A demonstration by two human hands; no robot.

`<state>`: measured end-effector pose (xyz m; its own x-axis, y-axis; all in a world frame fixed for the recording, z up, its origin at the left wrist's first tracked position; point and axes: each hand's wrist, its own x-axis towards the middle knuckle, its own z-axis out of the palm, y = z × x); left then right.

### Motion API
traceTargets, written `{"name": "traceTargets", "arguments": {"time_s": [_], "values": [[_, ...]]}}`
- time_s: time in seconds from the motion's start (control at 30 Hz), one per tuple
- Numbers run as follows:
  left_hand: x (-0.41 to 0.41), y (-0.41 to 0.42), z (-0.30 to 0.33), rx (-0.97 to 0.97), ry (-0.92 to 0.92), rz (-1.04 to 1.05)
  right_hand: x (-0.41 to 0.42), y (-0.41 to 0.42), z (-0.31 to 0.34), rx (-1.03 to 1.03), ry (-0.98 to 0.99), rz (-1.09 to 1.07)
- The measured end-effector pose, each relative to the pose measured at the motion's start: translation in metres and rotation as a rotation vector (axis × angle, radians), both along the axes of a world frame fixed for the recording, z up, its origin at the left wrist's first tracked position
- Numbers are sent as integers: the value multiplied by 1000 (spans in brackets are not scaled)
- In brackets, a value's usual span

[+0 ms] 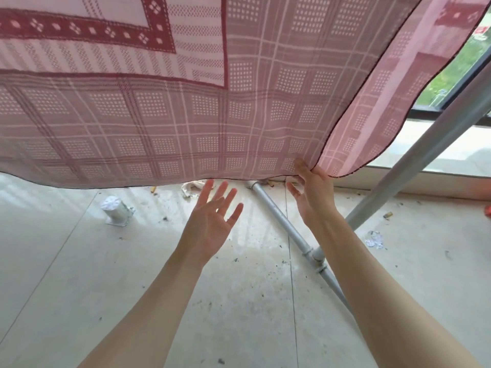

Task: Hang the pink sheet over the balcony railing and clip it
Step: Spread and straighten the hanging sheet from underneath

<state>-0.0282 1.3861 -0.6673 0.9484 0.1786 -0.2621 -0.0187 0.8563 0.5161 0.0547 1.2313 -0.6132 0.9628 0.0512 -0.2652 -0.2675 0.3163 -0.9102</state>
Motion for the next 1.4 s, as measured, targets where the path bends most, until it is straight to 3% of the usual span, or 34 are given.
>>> {"name": "traceTargets", "arguments": {"time_s": [0.13, 0.27, 0.43, 0.5, 0.67, 0.83, 0.93, 1.13, 1.4], "values": [[9, 6, 11, 57, -54, -68, 2, 2, -3, 118, 57, 11], [35, -4, 23, 47, 29, -23, 3, -1, -3, 247, 109, 13], [72, -5, 26, -5, -250, -135, 2, -6, -9, 226, 68, 72], [85, -6, 31, 0, -262, -119, 3, -8, -11, 233, 71, 67], [102, -12, 47, -8, -217, -67, 6, -12, -11, 239, 58, 65], [77, -12, 17, -49, -78, 0, 6, -13, -10, 291, 72, 16], [58, -8, 6, 80, -6, 33, 2, -11, -9, 333, 106, 7], [37, 4, 10, 146, 72, 89, -5, -5, -7, 361, 86, -15], [24, 2, 15, 57, -3, 117, -19, -10, -19, 415, 66, -44]]}}
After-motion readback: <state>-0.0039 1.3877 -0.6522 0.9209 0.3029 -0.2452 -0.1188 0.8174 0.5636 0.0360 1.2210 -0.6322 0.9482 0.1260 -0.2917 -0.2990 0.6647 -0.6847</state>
